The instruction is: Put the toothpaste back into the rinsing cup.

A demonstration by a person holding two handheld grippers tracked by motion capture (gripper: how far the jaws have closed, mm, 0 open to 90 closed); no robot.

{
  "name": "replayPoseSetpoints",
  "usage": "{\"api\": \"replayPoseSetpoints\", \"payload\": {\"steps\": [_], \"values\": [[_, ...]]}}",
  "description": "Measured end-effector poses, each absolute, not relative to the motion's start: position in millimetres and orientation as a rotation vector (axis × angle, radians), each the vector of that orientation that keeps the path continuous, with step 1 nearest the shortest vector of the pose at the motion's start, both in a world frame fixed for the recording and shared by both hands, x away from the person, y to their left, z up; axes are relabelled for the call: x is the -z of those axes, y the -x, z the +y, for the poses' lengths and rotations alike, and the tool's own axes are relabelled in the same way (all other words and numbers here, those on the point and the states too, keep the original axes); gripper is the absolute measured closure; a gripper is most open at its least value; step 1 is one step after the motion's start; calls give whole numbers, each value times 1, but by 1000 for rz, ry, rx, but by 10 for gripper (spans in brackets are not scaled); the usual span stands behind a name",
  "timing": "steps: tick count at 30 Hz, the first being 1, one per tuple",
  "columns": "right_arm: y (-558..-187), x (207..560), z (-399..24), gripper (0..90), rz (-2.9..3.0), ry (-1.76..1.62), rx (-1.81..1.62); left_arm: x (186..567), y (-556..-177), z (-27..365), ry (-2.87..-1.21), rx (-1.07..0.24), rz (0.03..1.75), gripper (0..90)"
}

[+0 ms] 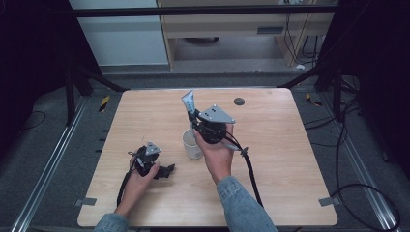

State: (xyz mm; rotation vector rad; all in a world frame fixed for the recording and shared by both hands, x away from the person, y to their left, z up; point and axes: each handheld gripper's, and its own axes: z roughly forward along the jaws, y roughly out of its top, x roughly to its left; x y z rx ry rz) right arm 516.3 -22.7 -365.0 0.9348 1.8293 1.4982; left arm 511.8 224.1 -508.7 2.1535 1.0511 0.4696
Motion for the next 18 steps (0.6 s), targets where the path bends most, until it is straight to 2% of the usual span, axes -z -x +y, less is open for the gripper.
{"api": "replayPoseSetpoints", "payload": {"steps": [18], "values": [[-514,379,-18,769,1797,-990,-1506,509,-512,224,-2152,-469,1050,0]]}}
